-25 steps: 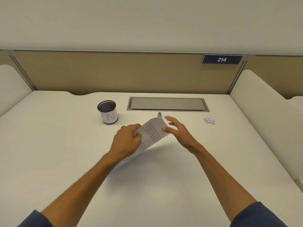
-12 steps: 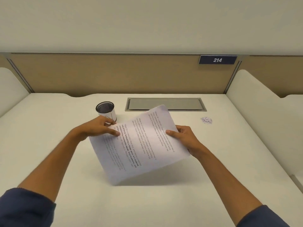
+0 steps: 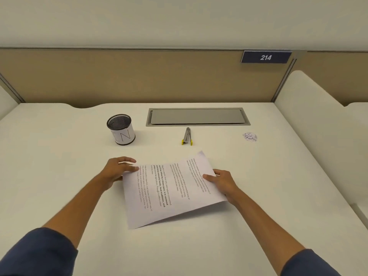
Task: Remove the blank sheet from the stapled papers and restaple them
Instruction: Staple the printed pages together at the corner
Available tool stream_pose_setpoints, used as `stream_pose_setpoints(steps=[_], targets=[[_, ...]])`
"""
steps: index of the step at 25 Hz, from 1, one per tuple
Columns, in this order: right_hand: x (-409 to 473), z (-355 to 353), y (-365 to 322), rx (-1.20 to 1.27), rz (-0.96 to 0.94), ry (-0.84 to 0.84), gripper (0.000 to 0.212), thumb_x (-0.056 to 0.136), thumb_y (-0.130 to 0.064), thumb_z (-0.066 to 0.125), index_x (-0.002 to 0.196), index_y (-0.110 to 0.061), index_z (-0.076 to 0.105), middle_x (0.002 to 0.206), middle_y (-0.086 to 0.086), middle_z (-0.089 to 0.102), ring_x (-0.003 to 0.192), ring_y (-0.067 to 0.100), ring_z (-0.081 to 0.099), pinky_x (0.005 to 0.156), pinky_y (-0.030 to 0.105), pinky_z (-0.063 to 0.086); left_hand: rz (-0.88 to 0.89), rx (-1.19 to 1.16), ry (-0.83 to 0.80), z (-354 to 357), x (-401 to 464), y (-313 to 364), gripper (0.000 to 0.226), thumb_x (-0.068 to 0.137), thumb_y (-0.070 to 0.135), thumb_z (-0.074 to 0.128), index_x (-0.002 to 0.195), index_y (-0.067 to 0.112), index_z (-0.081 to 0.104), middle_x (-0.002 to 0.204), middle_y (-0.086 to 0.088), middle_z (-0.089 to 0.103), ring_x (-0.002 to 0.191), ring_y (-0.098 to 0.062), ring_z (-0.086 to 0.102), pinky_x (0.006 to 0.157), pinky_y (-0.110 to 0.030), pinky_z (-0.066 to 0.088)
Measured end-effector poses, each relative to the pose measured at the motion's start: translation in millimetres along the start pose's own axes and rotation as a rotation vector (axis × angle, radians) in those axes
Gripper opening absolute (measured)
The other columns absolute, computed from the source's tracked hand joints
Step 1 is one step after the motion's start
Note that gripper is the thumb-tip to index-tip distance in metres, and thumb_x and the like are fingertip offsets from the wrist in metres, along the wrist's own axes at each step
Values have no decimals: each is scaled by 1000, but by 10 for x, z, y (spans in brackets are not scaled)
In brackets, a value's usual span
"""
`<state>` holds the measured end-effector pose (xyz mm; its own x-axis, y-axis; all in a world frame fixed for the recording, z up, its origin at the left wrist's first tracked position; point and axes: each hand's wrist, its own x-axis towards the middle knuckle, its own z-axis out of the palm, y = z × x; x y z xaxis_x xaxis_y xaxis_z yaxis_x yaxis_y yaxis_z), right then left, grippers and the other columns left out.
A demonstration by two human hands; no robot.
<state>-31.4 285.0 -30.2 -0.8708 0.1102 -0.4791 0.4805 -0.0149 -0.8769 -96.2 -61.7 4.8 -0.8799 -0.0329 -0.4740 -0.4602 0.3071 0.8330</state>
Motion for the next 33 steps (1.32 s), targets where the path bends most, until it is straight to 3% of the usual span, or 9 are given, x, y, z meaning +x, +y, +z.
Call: stream_pose_setpoints(steps=[6,9,13,15,18,21,23,26,33], targets=[[70,-77,73,4,8,136,22,82,-12,73,102,-5,70,98,11,74,74,21,72,63,27,56,-68,-40,-99,75,22,-181,59,77,13,80,128,25,53,107,-9,73,89,-29,70,73,-37,56],[73,-83,63,-336,-101,268,35,73,-28,81,101,-11,69,100,4,72,87,20,69,72,30,54,-11,89,-64,71,-9,-231,73,76,5,80,136,27,45,99,-13,74,87,-31,71,74,-41,58],[-12,10,-84,-1039,-192,379,49,74,-56,70,107,-20,62,99,1,69,93,24,65,75,31,45,125,434,68,94,-15,-282,83,73,16,82,143,25,38,87,-14,68,68,-22,63,53,-29,50],[5,28,-204,-1213,-236,394,53,76,-63,65,102,-17,63,96,2,69,89,25,65,71,31,43,156,726,145,113,-47,-235,90,71,31,80,147,27,31,87,-8,67,75,-24,64,63,-32,53],[155,54,-343,-1201,-312,389,50,82,-61,59,101,-15,64,94,1,70,88,25,65,72,31,45,189,1057,338,222,-119,-173,87,74,53,68,147,23,31,119,-6,60,100,-31,62,70,-35,45],[466,187,-498,-1097,-368,372,44,87,-54,56,108,-15,64,100,0,70,93,24,65,78,32,47,392,1020,432,483,-88,-189,82,73,66,52,137,14,47,129,-8,51,110,-30,56,72,-37,43],[709,319,-594,-1041,-374,324,45,88,-51,56,114,-15,63,107,1,68,98,25,64,82,33,46,562,1024,331,727,14,-266,84,74,71,40,135,14,51,137,-10,48,121,-31,50,88,-44,45],[1042,531,-744,-1029,-359,304,52,89,-57,52,111,-11,63,108,6,67,98,29,63,77,33,44,633,1025,185,1125,170,-283,80,84,72,27,144,23,42,154,-9,34,143,-28,29,112,-49,27],[1433,910,-881,-1114,-313,415,53,87,-54,57,114,-8,58,113,10,63,102,29,62,77,33,44,718,1032,68,1500,388,-319,72,90,73,19,151,36,26,163,-2,13,150,-18,4,121,-47,0]])
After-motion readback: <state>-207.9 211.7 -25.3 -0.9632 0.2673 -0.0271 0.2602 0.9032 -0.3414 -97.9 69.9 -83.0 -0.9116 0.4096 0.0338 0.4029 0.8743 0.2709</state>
